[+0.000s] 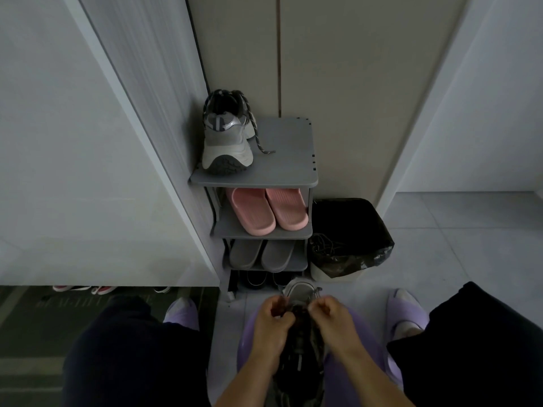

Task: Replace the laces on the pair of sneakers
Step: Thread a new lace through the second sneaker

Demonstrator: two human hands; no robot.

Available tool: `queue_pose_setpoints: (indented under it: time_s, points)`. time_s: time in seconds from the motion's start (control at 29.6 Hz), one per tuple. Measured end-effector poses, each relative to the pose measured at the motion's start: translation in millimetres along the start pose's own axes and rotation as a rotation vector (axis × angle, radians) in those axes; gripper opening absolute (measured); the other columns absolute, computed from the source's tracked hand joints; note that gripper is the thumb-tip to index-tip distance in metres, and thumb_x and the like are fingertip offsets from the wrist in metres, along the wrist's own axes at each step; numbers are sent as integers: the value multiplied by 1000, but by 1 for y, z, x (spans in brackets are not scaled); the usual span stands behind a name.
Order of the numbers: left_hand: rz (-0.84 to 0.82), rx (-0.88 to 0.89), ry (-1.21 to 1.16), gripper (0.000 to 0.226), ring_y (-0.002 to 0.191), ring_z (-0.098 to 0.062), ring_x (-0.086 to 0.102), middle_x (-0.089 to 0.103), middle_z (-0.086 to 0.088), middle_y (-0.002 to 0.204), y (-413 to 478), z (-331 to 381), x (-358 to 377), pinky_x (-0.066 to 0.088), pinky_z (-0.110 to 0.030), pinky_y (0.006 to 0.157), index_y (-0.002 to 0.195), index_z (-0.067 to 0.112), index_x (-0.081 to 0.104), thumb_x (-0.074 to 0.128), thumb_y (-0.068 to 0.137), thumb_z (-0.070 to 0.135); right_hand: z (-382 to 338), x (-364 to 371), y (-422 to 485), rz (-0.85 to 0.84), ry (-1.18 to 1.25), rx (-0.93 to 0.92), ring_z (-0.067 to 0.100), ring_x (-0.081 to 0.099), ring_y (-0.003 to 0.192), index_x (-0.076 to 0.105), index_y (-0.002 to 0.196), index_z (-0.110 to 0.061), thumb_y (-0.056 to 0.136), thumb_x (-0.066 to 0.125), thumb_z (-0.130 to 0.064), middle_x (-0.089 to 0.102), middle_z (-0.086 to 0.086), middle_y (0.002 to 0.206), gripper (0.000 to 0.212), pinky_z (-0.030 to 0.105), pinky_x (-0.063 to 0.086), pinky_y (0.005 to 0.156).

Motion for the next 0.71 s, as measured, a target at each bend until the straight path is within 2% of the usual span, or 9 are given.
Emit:
queue_pose_setpoints:
  time_s: [0.1, 0.24, 0.27, 0.34, 0.44, 0.54, 0.57, 0.64, 0.71]
  points:
    - [14, -46, -52, 29, 80, -12, 62, 67, -7, 94, 1, -5, -2, 47, -9, 59, 105, 5, 61, 51, 81, -6, 19, -51, 10, 219, 203, 133, 18, 44, 59, 56, 78, -9, 91, 51, -5, 51, 8, 66, 15, 27, 36, 52]
    - [25, -100, -101, 30, 83, -15, 59, 63, -8, 96, 2, -5, -4, 44, -22, 67, 109, 5, 53, 53, 80, -5, 47, -122, 13, 548, 321, 233, 18, 37, 49, 51, 72, -8, 84, 52, -16, 42, 17, 69, 15, 21, 32, 45]
    - [8, -113, -111, 34, 85, -15, 57, 61, -5, 96, 3, -5, -3, 44, -24, 70, 112, 6, 48, 55, 80, -4, 44, -123, 14, 532, 254, 216, 19, 38, 53, 54, 76, -3, 85, 52, -15, 44, 18, 70, 16, 22, 35, 48]
    - [-27, -145, -100, 39, 86, -15, 56, 58, -1, 95, 7, -1, -1, 43, -26, 73, 114, 13, 42, 58, 81, 0, 30, -97, 17, 344, 44, 131, 22, 46, 65, 60, 85, 5, 92, 49, -8, 52, 16, 74, 18, 27, 39, 60]
    - [28, -190, 42, 27, 82, -15, 51, 53, -4, 94, 20, 8, -1, 41, -24, 65, 104, 14, 41, 60, 85, 12, 7, -23, 7, 17, -162, -5, 16, 50, 73, 54, 86, -9, 91, 56, -17, 52, 1, 77, 10, 12, 38, 58]
    - [42, -177, 190, 16, 68, -13, 44, 46, -6, 78, 34, 16, 2, 32, -15, 46, 81, 13, 43, 56, 85, 5, 12, 8, 8, -12, -277, -7, 10, 45, 73, 41, 85, -16, 86, 62, -30, 45, 1, 90, 25, 14, 35, 58]
    - [29, -178, 186, 23, 59, -13, 40, 42, -6, 67, 39, 15, 5, 29, -15, 41, 69, 13, 42, 56, 82, 0, 15, 7, 10, -6, -270, 18, 10, 48, 77, 39, 88, -15, 86, 63, -28, 47, 2, 95, 27, 17, 38, 61]
    - [5, -208, 142, 34, 50, -14, 34, 37, -5, 56, 46, 14, 7, 27, -20, 42, 54, 13, 40, 53, 77, -9, 17, 5, 12, -13, -276, 34, 16, 54, 84, 40, 91, -16, 86, 63, -27, 52, 5, 98, 26, 21, 41, 66]
    - [17, -227, 81, 37, 47, -14, 32, 35, -4, 50, 50, 16, 7, 25, -19, 43, 50, 12, 39, 50, 75, -12, 19, 5, 11, -9, -281, 42, 13, 53, 79, 41, 89, -17, 86, 62, -30, 53, 1, 92, 24, 19, 39, 62]
Point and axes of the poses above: each hand's wrist, its own y-axis towards the middle knuckle, its own x-axis out of the palm, z = x × y, the point moved 5 cm from there along y, towards the middle knuckle
